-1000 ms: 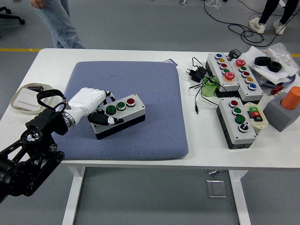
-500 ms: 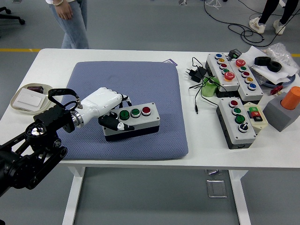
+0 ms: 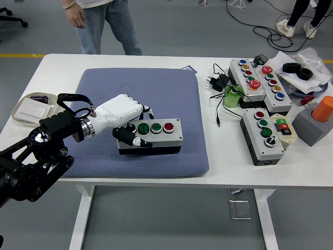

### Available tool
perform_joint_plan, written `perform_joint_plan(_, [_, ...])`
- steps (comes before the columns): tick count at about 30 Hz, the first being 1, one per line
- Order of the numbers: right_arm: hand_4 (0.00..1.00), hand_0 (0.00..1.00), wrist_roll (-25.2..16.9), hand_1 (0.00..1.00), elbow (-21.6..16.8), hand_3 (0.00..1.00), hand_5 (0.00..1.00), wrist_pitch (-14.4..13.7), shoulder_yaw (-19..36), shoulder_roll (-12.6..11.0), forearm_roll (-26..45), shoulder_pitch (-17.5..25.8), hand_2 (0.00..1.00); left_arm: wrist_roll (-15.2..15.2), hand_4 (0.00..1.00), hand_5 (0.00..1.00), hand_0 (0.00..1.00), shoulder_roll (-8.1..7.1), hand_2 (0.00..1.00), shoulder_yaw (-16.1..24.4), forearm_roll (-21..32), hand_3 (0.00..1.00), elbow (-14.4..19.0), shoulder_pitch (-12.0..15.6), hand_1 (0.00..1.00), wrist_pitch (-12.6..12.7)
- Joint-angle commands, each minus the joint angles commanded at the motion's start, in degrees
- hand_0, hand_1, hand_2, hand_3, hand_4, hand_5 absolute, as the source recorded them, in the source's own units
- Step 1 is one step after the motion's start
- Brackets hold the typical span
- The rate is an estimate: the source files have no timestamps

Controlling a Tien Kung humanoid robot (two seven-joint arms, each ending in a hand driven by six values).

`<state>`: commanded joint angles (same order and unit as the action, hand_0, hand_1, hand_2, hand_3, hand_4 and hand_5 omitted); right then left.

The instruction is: Pick up the button,place it on the desk,press the button,press the button

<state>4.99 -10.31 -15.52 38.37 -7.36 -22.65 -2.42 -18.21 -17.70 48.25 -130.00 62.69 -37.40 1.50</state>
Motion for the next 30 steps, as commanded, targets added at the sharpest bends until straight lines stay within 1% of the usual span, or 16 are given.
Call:
perform_joint_plan(4, [0.284, 0.665, 0.03, 0.587, 0.00, 0.591, 0.067, -0.02, 0.03, 0.03, -0.04, -0.01, 0.617, -0.25, 0.399, 0.002, 0.417, 0.10, 0.280, -0.20, 0.00, 0.359, -1.17, -0.32, 0.346, -0.58])
perform_joint_plan(5, [0.285, 0.665, 0.05, 0.587, 0.00, 0.590, 0.066, -0.02, 0.06, 0.03, -0.09, -0.01, 0.617, -0.28, 0.354, 0.002, 0.480, 0.14, 0.399, -0.09, 0.00, 0.458, -1.44, -0.35, 0.516, -0.75])
perform_joint_plan(10, [0.285, 0.665, 0.08, 0.587, 0.00, 0.590, 0.066, -0.04, 0.10, -0.01, -0.28, -0.03, 0.617, -0.57, 0.354, 0.002, 0.480, 0.08, 0.399, 0.16, 0.00, 0.458, -2.33, -0.57, 0.516, -1.21])
perform_joint_plan(11, [0.285, 0.664, 0.07, 0.587, 0.00, 0.590, 0.065, -0.04, 0.08, -0.02, -0.28, -0.02, 0.616, -0.63, 0.307, 0.002, 0.508, 0.07, 0.565, 0.20, 0.00, 0.588, -2.47, -0.61, 0.656, -1.26])
perform_joint_plan(16, [0.285, 0.664, 0.10, 0.587, 0.00, 0.590, 0.065, -0.06, 0.14, -0.02, -0.45, 0.08, 0.616, -1.33, 0.307, 0.002, 0.508, -0.28, 0.565, -0.29, 0.00, 0.588, -3.09, -0.90, 0.656, -1.23])
perform_joint_plan(17, [0.286, 0.664, 0.11, 0.586, 0.00, 0.590, 0.064, -0.06, 0.15, -0.02, -0.48, 0.09, 0.616, -1.37, 0.497, 0.002, 0.573, -0.31, 0.689, -0.33, 0.00, 0.699, -3.09, -0.91, 0.734, -1.22])
perform_joint_plan(18, [0.286, 0.664, 0.11, 0.586, 0.00, 0.590, 0.064, -0.06, 0.15, -0.02, -0.49, 0.10, 0.616, -1.39, 0.497, 0.002, 0.573, -0.32, 0.689, -0.34, 0.00, 0.699, -3.09, -0.91, 0.734, -1.21])
perform_joint_plan(22, [0.286, 0.664, 0.17, 0.586, 0.00, 0.590, 0.064, -0.08, 0.20, -0.01, -0.55, 0.24, 0.616, -2.33, 0.497, 0.002, 0.573, -0.71, 0.689, -1.32, 0.00, 0.699, -3.06, -1.25, 0.734, 0.10])
perform_joint_plan(23, [0.286, 0.664, 0.17, 0.586, 0.00, 0.590, 0.064, -0.08, 0.21, -0.01, -0.56, 0.25, 0.616, -2.37, 0.494, 0.002, 0.603, -0.73, 0.750, -1.39, 0.00, 0.720, -3.05, -1.28, 0.767, 0.18])
perform_joint_plan(24, [0.286, 0.664, 0.22, 0.586, 0.00, 0.590, 0.064, -0.10, 0.26, 0.01, -0.62, 0.29, 0.616, -2.60, 0.494, 0.002, 0.603, -0.79, 0.750, -1.85, 0.00, 0.720, -3.05, -1.42, 0.767, 0.94])
perform_joint_plan(26, [0.286, 0.664, 0.23, 0.586, 0.00, 0.590, 0.064, -0.11, 0.28, 0.01, -0.65, 0.31, 0.616, -2.69, 0.494, 0.002, 0.603, -0.82, 0.750, -2.05, 0.00, 0.720, -3.04, -1.48, 0.767, 1.25])
perform_joint_plan(27, [0.286, 0.664, 0.22, 0.586, 0.00, 0.590, 0.064, -0.10, 0.19, 0.02, -0.53, 0.39, 0.616, -2.83, 0.494, 0.002, 0.603, -0.84, 0.750, -2.14, 0.00, 0.720, -3.20, -1.52, 0.767, 2.15])
perform_joint_plan(28, [0.286, 0.664, 0.21, 0.586, 0.00, 0.590, 0.064, -0.10, 0.17, 0.02, -0.50, 0.41, 0.616, -2.87, 0.494, 0.002, 0.603, -0.87, 0.750, -2.16, 0.00, 0.720, -3.28, -1.53, 0.767, 2.44])
perform_joint_plan(29, [0.287, 0.663, 0.21, 0.586, 0.00, 0.590, 0.062, -0.11, 0.17, 0.01, -0.50, 0.43, 0.616, -2.87, 0.469, 0.002, 0.632, -0.90, 0.793, -2.15, 0.00, 0.724, -3.32, -1.53, 0.804, 2.47])
perform_joint_plan(30, [0.287, 0.663, 0.21, 0.586, 0.00, 0.590, 0.062, -0.11, 0.18, 0.01, -0.50, 0.45, 0.616, -2.86, 0.469, 0.002, 0.632, -0.93, 0.793, -2.07, 0.00, 0.724, -3.32, -1.49, 0.804, 2.39])
